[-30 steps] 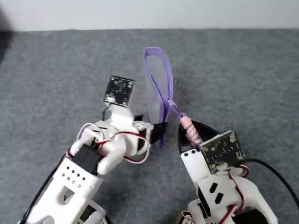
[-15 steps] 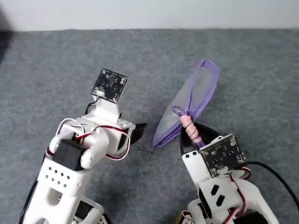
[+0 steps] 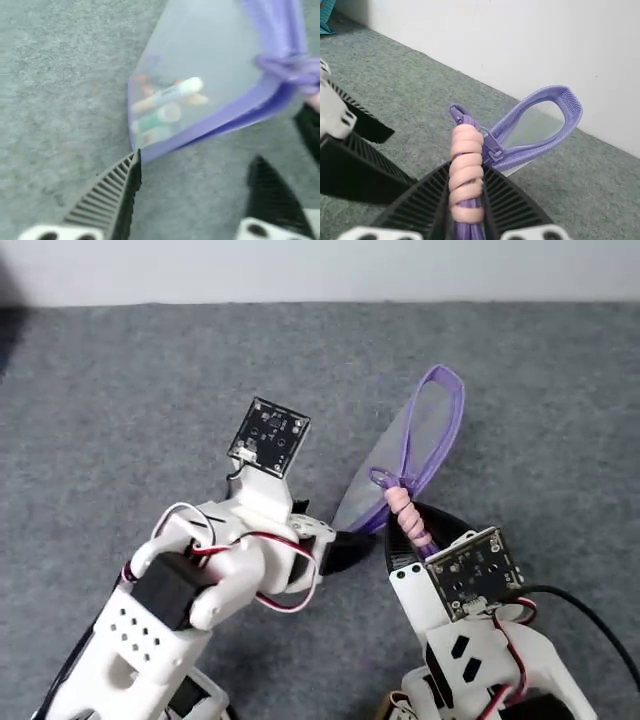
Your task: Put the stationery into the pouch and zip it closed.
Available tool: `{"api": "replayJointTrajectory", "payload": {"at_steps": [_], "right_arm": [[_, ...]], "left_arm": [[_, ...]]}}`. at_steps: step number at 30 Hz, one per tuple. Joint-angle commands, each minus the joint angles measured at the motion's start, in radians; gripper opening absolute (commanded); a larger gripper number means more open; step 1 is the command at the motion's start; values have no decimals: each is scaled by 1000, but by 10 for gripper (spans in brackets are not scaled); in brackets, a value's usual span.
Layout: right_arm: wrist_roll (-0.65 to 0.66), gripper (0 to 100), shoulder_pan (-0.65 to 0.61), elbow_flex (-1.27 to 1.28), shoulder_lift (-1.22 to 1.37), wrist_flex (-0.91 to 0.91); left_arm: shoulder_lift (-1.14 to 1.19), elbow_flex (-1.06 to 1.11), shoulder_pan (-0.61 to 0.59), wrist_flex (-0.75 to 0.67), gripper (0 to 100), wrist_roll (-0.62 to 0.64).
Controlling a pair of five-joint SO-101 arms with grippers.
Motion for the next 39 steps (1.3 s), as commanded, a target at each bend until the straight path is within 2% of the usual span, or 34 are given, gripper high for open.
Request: {"api": "replayJointTrajectory", "payload": {"at_steps": [1, 12, 20, 29, 35, 39], "right_arm": [[11, 8, 7, -8, 12, -16], [12, 8, 7, -8, 13, -22], [40, 8, 2, -8, 13, -19], [63, 8, 2, 9, 13, -21], [64, 8, 4, 9, 10, -22], [63, 8, 7, 9, 5, -22]], "left_arm": [[-8, 22, 14, -75, 398, 38], [-8, 237, 14, -450, 397, 38], [-8, 291, 15, -603, 395, 38], [-8, 354, 25, -792, 236, 38], [-9, 378, 69, -815, 205, 38], [-17, 377, 64, -815, 144, 35]]}}
